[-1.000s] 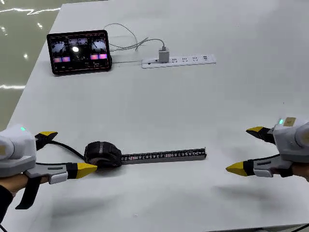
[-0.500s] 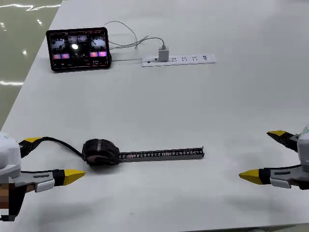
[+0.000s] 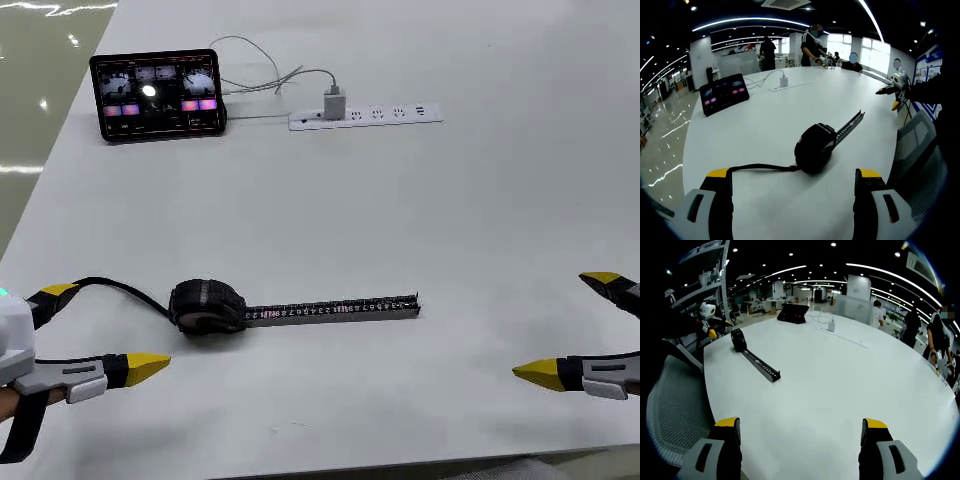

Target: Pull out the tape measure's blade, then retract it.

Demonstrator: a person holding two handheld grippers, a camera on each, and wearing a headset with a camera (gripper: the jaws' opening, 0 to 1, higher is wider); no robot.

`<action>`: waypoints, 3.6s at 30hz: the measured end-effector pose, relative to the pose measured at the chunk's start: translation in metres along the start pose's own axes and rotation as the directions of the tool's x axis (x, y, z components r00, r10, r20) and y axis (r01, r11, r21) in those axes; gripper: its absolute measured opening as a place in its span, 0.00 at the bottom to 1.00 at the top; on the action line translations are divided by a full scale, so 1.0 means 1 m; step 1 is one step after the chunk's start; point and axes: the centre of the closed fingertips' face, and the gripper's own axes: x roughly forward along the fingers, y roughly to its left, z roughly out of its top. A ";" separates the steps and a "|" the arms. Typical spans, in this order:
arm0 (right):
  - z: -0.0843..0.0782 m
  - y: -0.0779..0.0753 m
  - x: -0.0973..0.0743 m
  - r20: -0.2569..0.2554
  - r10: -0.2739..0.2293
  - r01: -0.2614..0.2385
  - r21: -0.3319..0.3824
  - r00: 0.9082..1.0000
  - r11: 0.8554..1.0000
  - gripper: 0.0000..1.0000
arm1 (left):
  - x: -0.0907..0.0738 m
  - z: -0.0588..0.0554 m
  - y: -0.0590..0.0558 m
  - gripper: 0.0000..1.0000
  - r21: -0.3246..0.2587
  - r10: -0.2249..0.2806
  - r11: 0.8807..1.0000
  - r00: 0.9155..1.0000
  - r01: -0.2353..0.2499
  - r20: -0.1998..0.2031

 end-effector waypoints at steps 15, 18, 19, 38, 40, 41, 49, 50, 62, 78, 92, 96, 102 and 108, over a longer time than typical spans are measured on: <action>-0.007 0.007 -0.010 -0.010 0.005 -0.005 -0.003 1.000 1.000 0.99 | -0.004 -0.010 -0.007 0.99 0.000 -0.011 1.000 1.000 0.011 -0.015; -0.009 0.005 -0.011 -0.013 -0.007 0.007 0.001 1.000 1.000 0.99 | -0.003 -0.008 -0.007 0.99 0.007 -0.013 1.000 1.000 0.013 -0.015; -0.009 0.005 -0.011 -0.013 -0.008 0.008 0.006 1.000 1.000 0.99 | -0.003 -0.008 -0.007 0.99 0.003 -0.015 1.000 1.000 0.015 -0.013; 0.002 0.007 -0.010 -0.037 0.001 -0.003 -0.032 0.999 0.999 0.99 | 0.001 0.002 -0.010 0.99 -0.031 0.055 0.998 0.998 -0.056 -0.022; 0.010 0.008 -0.009 -0.039 0.010 -0.012 -0.058 0.999 0.998 0.99 | 0.004 0.007 -0.012 0.99 -0.042 0.086 0.995 0.996 -0.086 -0.014; 0.014 0.008 -0.008 -0.039 0.015 -0.017 -0.062 0.999 0.998 0.99 | 0.005 0.009 -0.014 0.99 -0.049 0.089 0.995 0.996 -0.089 -0.012; 0.028 0.007 0.003 -0.092 0.065 -0.080 -0.166 0.994 0.983 0.99 | 0.021 0.012 -0.029 0.99 -0.107 0.149 0.982 0.988 -0.153 -0.046; 0.029 0.007 0.006 -0.097 0.069 -0.085 -0.171 0.993 0.982 0.99 | 0.024 0.012 -0.033 0.99 -0.116 0.151 0.981 0.988 -0.155 -0.043; 0.046 0.016 0.029 -0.130 0.141 -0.170 -0.248 0.981 0.954 0.99 | 0.040 0.034 -0.036 0.99 -0.183 0.197 0.964 0.980 -0.193 0.003; 0.071 0.032 0.073 -0.193 0.249 -0.302 -0.329 0.949 0.895 0.99 | 0.065 0.036 -0.030 0.99 -0.214 0.318 0.928 0.948 -0.304 0.029; 0.068 0.049 0.111 -0.340 0.301 -0.430 -0.421 0.891 0.799 0.88 | 0.077 0.039 -0.025 0.99 -0.191 0.386 0.912 0.917 -0.363 0.099; 0.065 0.051 0.119 -0.361 0.308 -0.449 -0.424 0.880 0.786 0.90 | 0.082 0.035 -0.028 0.99 -0.229 0.383 0.907 0.918 -0.354 0.100; 0.063 0.051 0.128 -0.385 0.302 -0.456 -0.415 0.872 0.787 0.83 | 0.085 0.036 -0.028 0.99 -0.257 0.394 0.899 0.911 -0.356 0.118; 0.049 0.048 0.139 -0.435 0.244 -0.450 -0.469 0.867 0.760 0.63 | 0.086 0.037 -0.028 0.99 -0.265 0.396 0.897 0.909 -0.353 0.128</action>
